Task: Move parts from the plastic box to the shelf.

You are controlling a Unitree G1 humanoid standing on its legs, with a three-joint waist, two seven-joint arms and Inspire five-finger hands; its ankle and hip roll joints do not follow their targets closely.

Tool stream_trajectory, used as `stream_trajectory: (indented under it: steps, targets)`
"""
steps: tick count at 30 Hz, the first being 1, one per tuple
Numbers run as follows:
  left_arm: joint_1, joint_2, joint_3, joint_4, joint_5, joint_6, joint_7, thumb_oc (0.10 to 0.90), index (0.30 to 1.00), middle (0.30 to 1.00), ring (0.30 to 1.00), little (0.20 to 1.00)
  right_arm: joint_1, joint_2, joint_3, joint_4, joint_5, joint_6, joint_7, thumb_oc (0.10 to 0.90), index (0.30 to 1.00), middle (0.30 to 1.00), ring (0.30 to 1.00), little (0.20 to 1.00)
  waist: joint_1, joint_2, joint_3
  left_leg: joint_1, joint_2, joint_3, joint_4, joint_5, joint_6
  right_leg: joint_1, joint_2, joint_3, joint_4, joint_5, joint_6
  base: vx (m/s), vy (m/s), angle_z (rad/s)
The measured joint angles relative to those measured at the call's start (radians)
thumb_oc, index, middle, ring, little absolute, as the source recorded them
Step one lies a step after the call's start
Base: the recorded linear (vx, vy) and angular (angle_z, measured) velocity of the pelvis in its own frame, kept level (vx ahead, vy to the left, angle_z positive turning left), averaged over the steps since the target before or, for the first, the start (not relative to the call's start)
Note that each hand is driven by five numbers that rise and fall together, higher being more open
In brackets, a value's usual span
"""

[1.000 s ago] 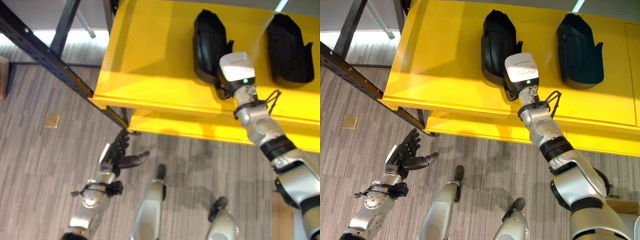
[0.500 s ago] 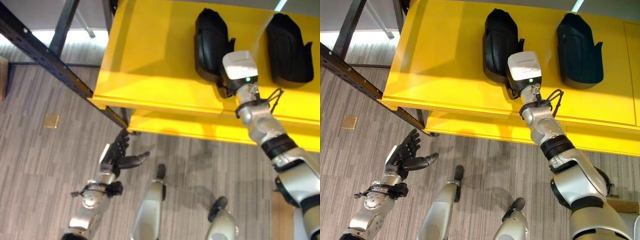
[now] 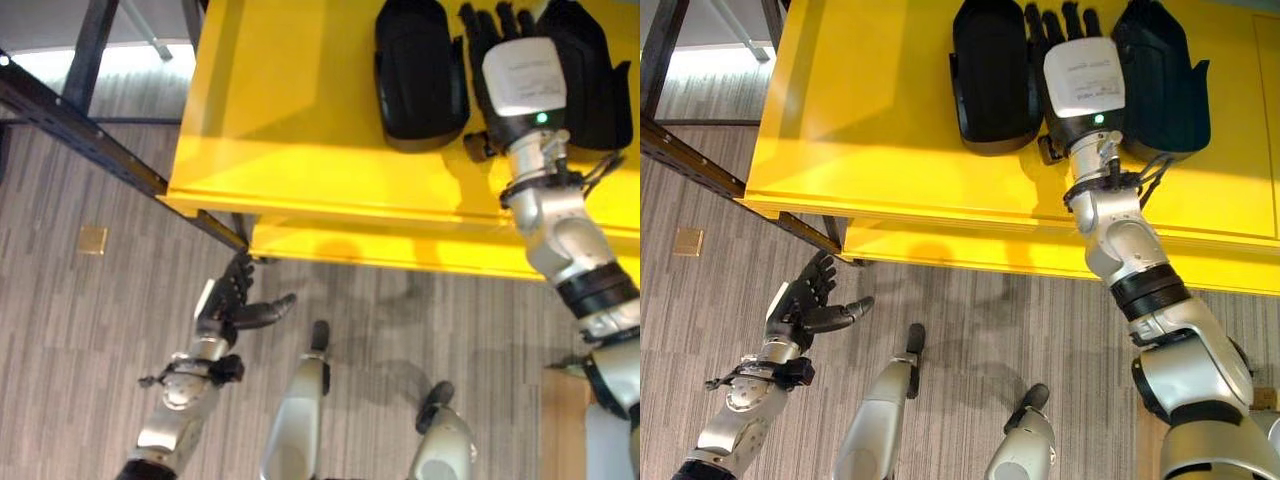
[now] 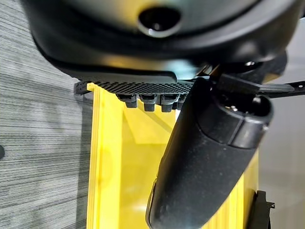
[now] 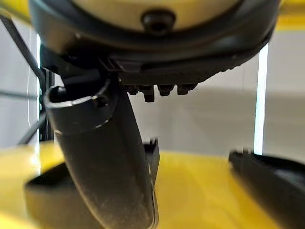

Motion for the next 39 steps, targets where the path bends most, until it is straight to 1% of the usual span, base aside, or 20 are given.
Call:
stream_trajectory:
  steps: [2, 5, 6, 12, 13, 15, 17, 18, 20, 22, 24, 25, 29, 35, 39]
  targets:
    - [0.0, 0.0, 0.001, 0.0, 0.0, 0.0, 0.006, 0.9, 1.0, 1.0, 1.0, 1.0, 0.008, 0.0, -0.012, -0.018, -0.001, -0.009, -0.007, 0.9, 1.0, 1.0, 1.0, 1.0, -0.007, 0.0, 0.0, 0.001, 0.0, 0.001, 0.003, -0.005, 0.005, 0.0, 0.0, 0.006, 0.001, 0.0, 0.0, 0.0, 0.0, 0.0]
    - [0.001, -0.002, 0.009, -0.002, 0.0, 0.0, 0.005, 0.9, 1.0, 1.0, 1.0, 1.0, 0.061, -0.003, -0.045, -0.109, -0.001, -0.007, -0.006, 0.9, 1.0, 1.0, 1.0, 1.0, -0.01, 0.0, 0.0, 0.001, 0.0, 0.001, 0.003, -0.007, 0.005, -0.001, 0.0, 0.007, 0.002, 0.0, 0.0, 0.0, 0.002, -0.01]
    - [0.008, -0.002, 0.02, -0.001, 0.0, 0.0, 0.007, 0.9, 1.0, 1.0, 1.0, 1.0, 0.089, -0.003, -0.058, -0.186, -0.023, -0.029, -0.012, 0.9, 1.0, 1.0, 1.0, 1.0, -0.018, 0.0, 0.0, 0.001, 0.0, 0.001, 0.003, -0.011, 0.0, -0.002, 0.0, 0.01, 0.001, 0.0, 0.0, 0.0, 0.001, -0.05]
    - [0.011, -0.013, 0.021, -0.003, 0.001, 0.0, 0.008, 0.9, 1.0, 1.0, 1.0, 1.0, 0.124, -0.003, -0.069, -0.25, -0.028, -0.062, -0.023, 0.9, 1.0, 1.0, 1.0, 1.0, -0.018, 0.001, 0.0, -0.003, 0.002, 0.003, 0.001, -0.012, -0.002, -0.008, 0.001, 0.016, -0.001, -0.014, -0.006, 0.0, 0.0, -0.02]
    - [0.015, -0.014, 0.021, -0.003, 0.001, 0.0, 0.009, 0.9, 1.0, 1.0, 1.0, 1.0, 0.137, -0.002, -0.077, -0.256, -0.026, -0.077, -0.026, 0.9, 1.0, 1.0, 1.0, 1.0, -0.02, 0.001, 0.0, -0.004, 0.002, 0.004, 0.0, -0.012, -0.001, -0.01, 0.001, 0.017, -0.001, -0.014, -0.006, 0.0, 0.0, 0.0]
    - [0.018, -0.02, 0.02, -0.003, 0.002, 0.0, 0.015, 0.9, 1.0, 1.0, 1.0, 1.0, 0.172, 0.019, -0.108, -0.272, -0.012, -0.081, -0.033, 0.9, 1.0, 1.0, 1.0, 1.0, -0.019, 0.001, 0.0, -0.007, 0.002, 0.004, 0.0, -0.012, -0.001, -0.012, 0.001, 0.016, -0.001, -0.015, -0.006, 0.0, 0.0, 0.0]
    - [0.019, -0.031, 0.018, -0.003, 0.001, 0.001, 0.03, 0.9, 1.0, 1.0, 1.0, 1.0, 0.219, 0.086, -0.162, -0.29, 0.075, -0.096, -0.051, 0.9, 1.0, 1.0, 1.0, 1.0, -0.02, 0.001, 0.0, -0.01, 0.001, 0.005, 0.004, -0.012, 0.0, -0.016, 0.001, 0.017, 0.001, -0.014, -0.004, 0.0, 0.0, 0.0]
    - [0.019, -0.051, 0.016, -0.003, 0.001, 0.001, 0.044, 0.9, 1.0, 1.0, 1.0, 1.0, 0.273, 0.167, -0.201, -0.292, 0.185, -0.111, -0.077, 0.9, 1.0, 1.0, 1.0, 1.0, -0.022, 0.0, 0.001, -0.012, 0.001, 0.005, 0.01, -0.009, 0.006, -0.021, 0.0, 0.023, 0.01, -0.011, -0.005, 0.0, 0.0, 0.0]
    - [0.015, -0.056, 0.012, -0.003, 0.001, 0.001, 0.044, 0.9, 1.0, 1.0, 1.0, 1.0, 0.293, 0.173, -0.193, -0.29, 0.272, -0.117, -0.077, 0.9, 1.0, 1.0, 1.0, 1.0, -0.028, -0.002, 0.002, -0.017, 0.001, 0.005, 0.01, -0.01, 0.006, -0.028, 0.0, 0.024, 0.011, -0.011, -0.005, 0.0, 0.0, 0.0]
    - [0.014, -0.056, 0.008, -0.003, 0.001, 0.001, 0.044, 0.9, 1.0, 1.0, 1.0, 1.0, 0.325, 0.176, -0.196, -0.29, 0.41, -0.139, -0.078, 0.9, 1.0, 1.0, 1.0, 1.0, -0.04, -0.01, 0.006, -0.017, 0.001, 0.008, 0.012, -0.012, 0.008, -0.027, 0.0, 0.032, 0.012, -0.011, -0.005, 0.0, 0.0, 0.0]
    - [0.017, -0.055, 0.008, -0.003, 0.0, 0.002, 0.044, 0.9, 1.0, 1.0, 1.0, 1.0, 0.338, 0.185, -0.199, -0.291, 0.487, -0.156, -0.082, 0.9, 1.0, 1.0, 1.0, 1.0, -0.045, -0.015, 0.009, -0.016, 0.002, 0.013, 0.016, -0.015, 0.009, -0.031, 0.0, 0.041, 0.012, -0.011, -0.005, 0.0, -0.01, -0.06]
    - [0.019, -0.054, 0.008, -0.003, 0.0, 0.002, 0.044, 0.9, 1.0, 1.0, 1.0, 1.0, 0.349, 0.19, -0.203, -0.294, 0.525, -0.167, -0.083, 0.9, 1.0, 1.0, 1.0, 1.0, -0.048, -0.016, 0.01, -0.016, 0.002, 0.014, 0.017, -0.015, 0.009, -0.031, 0.0, 0.043, 0.012, -0.011, -0.005, 0.01, -0.014, -0.08]
    - [0.026, -0.054, 0.007, -0.003, -0.001, 0.002, 0.043, 0.9, 1.0, 1.0, 1.0, 1.0, 0.401, 0.205, -0.215, -0.311, 0.753, -0.23, -0.08, 0.9, 1.0, 1.0, 1.0, 1.0, -0.049, -0.016, 0.01, -0.015, 0.005, 0.017, 0.018, -0.017, 0.007, -0.035, 0.0, 0.048, 0.015, -0.011, -0.005, 0.01, -0.016, -0.05]
    - [0.052, -0.053, 0.008, -0.003, -0.004, 0.004, 0.042, 0.9, 1.0, 1.0, 1.0, 1.0, 0.432, 0.228, -0.214, -0.322, 0.938, -0.273, -0.043, 0.9, 1.0, 1.0, 1.0, 1.0, -0.046, -0.016, 0.01, -0.015, 0.014, 0.021, 0.018, -0.02, -0.002, -0.037, 0.007, 0.05, 0.013, -0.016, -0.008, 0.01, -0.014, -0.03]
    - [0.066, -0.052, 0.008, -0.004, -0.005, 0.004, 0.041, 0.9, 1.0, 1.0, 1.0, 1.0, 0.432, 0.227, -0.214, -0.322, 0.969, -0.276, -0.039, 0.9, 1.0, 1.0, 1.0, 1.0, -0.045, -0.016, 0.01, -0.015, 0.016, 0.021, 0.016, -0.018, 0.0, -0.036, 0.01, 0.05, 0.008, -0.016, -0.004, 0.01, -0.021, -0.01]
